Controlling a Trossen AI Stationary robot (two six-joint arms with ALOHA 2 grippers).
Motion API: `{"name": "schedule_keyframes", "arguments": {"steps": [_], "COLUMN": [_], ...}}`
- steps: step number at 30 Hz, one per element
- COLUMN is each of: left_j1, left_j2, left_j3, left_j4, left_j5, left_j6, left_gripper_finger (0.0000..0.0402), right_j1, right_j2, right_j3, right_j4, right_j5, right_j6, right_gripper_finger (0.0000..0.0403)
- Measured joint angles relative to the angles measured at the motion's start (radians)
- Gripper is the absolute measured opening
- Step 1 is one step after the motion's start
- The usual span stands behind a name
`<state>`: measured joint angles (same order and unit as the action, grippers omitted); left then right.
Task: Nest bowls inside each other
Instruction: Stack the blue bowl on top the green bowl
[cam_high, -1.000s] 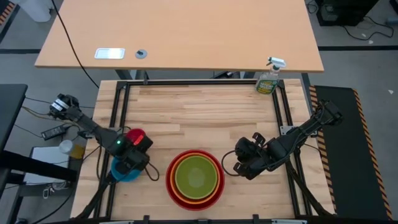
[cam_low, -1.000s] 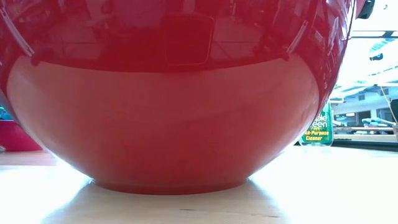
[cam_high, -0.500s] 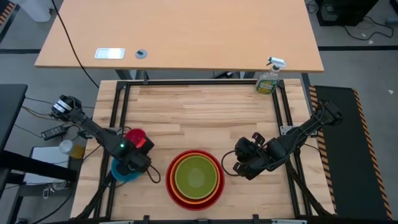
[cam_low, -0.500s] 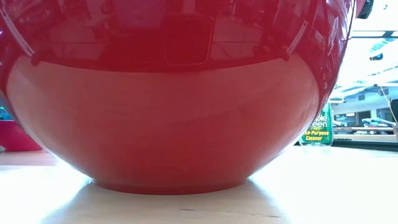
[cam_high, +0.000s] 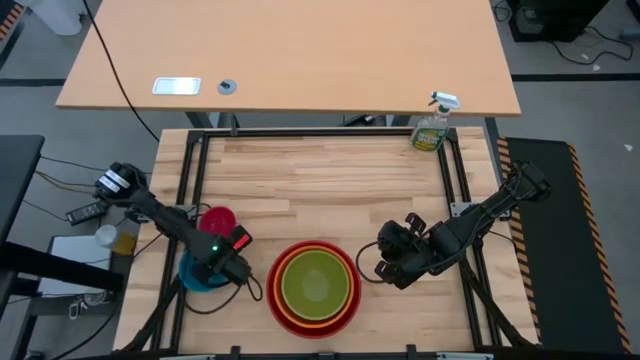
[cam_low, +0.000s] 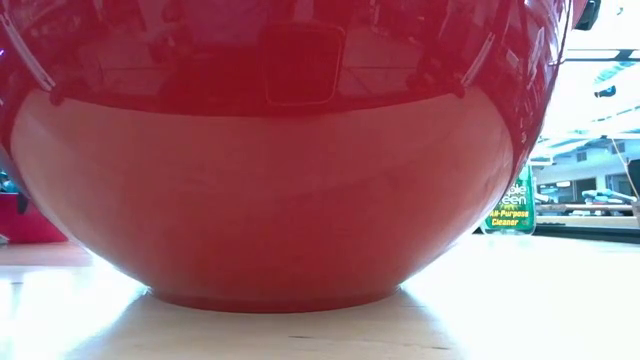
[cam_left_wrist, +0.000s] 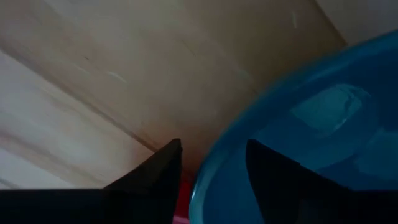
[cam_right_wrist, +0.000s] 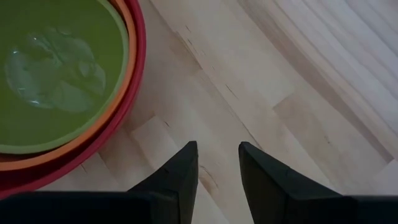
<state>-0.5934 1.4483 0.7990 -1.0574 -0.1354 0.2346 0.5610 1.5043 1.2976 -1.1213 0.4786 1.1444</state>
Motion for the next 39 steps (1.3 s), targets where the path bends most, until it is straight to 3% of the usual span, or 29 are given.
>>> {"name": "schedule_keyframes", "arguments": {"steps": [6,8,12,17,23,30,39], "left_j1": [-0.006,-0.004,-0.005,-0.008,-0.003,-0.002,0.104], "left_j2": [-0.003,-0.007,-0.003,-0.001,-0.001,-0.001,-0.002], "left_j3": [0.004,0.009,0.052,0.204,0.372,0.48,0.564], "left_j4": [-0.011,-0.024,-0.044,-0.031,-0.061,-0.098,0.186], "left_j5": [0.004,0.016,0.01,-0.003,0.024,0.024,0.025], "left_j6": [0.037,0.042,0.005,-0.033,-0.005,0.014,0.066], "left_gripper_finger": [0.0054,0.0031,0.003,0.0013,0.0009,0.0009,0.001], "right_j1": [0.0,0.0,0.0,0.0,0.0,-0.001,-0.02], "right_j2": [0.0,0.0,0.0,0.0,0.0,0.0,0.0], "right_j3": [0.0,0.0,0.0,0.0,0.0,0.0,0.0], "right_j4": [0.001,0.001,0.002,0.003,0.016,0.027,0.03], "right_j5": [-0.001,-0.001,-0.008,-0.009,-0.01,-0.009,-0.01], "right_j6": [0.004,0.004,0.004,0.004,0.004,-0.019,-0.021], "right_gripper_finger": [0.0126,0.0126,0.0126,0.0126,0.0126,0.0126,0.0126]}}
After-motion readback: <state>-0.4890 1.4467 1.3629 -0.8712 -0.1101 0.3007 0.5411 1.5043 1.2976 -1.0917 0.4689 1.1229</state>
